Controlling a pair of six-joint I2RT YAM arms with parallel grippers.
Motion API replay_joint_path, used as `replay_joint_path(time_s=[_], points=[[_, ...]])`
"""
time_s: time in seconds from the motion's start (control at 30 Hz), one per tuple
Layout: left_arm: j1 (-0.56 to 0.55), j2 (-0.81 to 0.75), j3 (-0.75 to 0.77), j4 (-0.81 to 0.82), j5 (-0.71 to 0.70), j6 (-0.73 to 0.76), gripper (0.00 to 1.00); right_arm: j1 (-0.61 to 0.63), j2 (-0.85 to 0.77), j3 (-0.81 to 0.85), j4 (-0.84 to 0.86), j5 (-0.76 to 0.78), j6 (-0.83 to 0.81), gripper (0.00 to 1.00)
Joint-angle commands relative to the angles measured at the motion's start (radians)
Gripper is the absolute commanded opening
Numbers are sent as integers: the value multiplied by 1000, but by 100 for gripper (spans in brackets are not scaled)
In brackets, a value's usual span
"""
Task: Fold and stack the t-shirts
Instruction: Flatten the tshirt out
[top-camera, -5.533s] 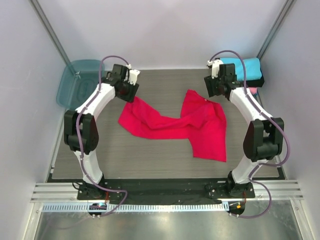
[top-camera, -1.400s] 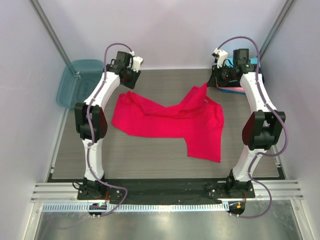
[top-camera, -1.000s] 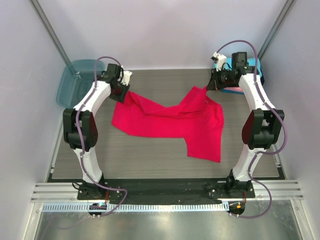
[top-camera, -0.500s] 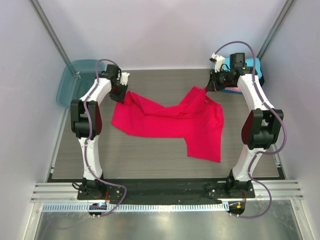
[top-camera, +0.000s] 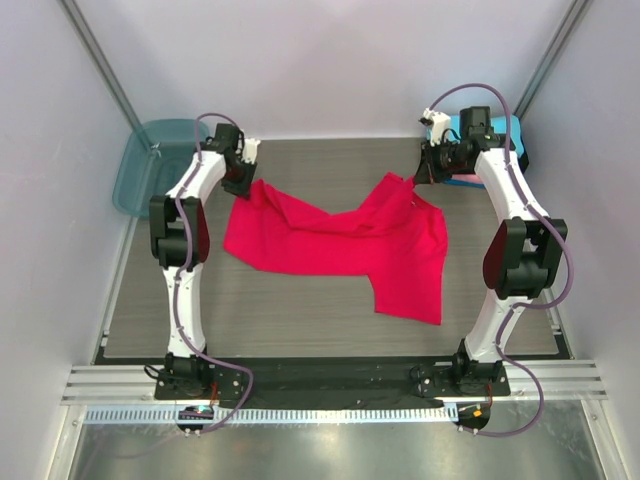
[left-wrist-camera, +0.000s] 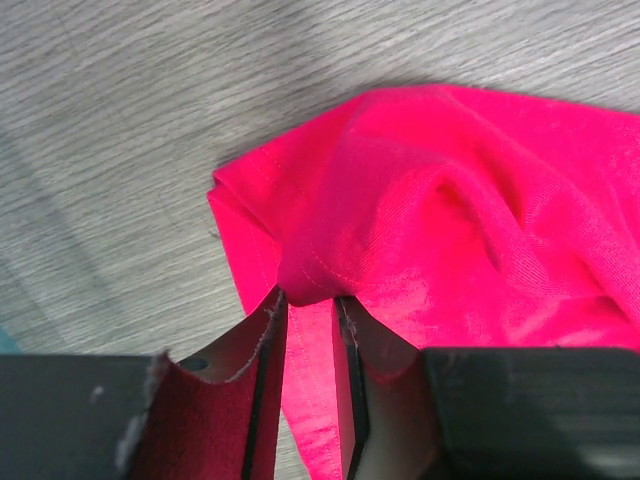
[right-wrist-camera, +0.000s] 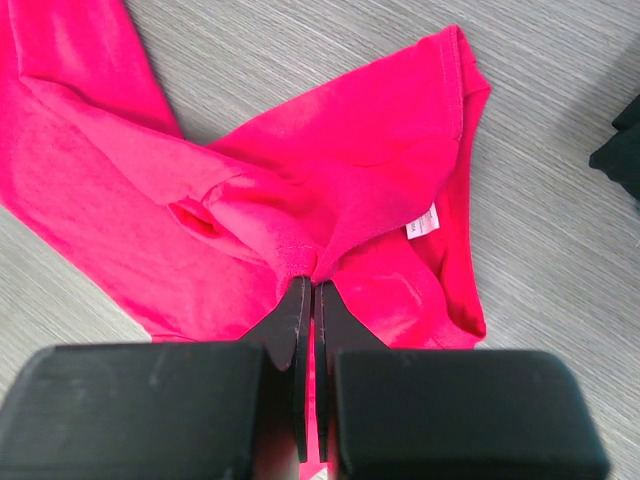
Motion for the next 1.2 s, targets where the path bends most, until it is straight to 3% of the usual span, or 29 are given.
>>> replay_joint_path(time_s=[0.0,0.8,1.0,1.07,1.1,1.17], points=[[14,-25,-17,5,15,14,25,6,-46,13,14,15,-13,1],[19,45,-3,-14,53,24,27,58,-28,13,14,26,-28,1],[10,61,20,-11,55,28,20,62,-20,14,14,24,-30,1],[5,71,29,-4,44,26,22,64,-19,14,14,26,-28,1],[0,75,32,-1,35,23,29,65,-16,14,14,26,-28,1],[-3,85,43,2,24,21,31,70,-17,14,14,27,-30,1]])
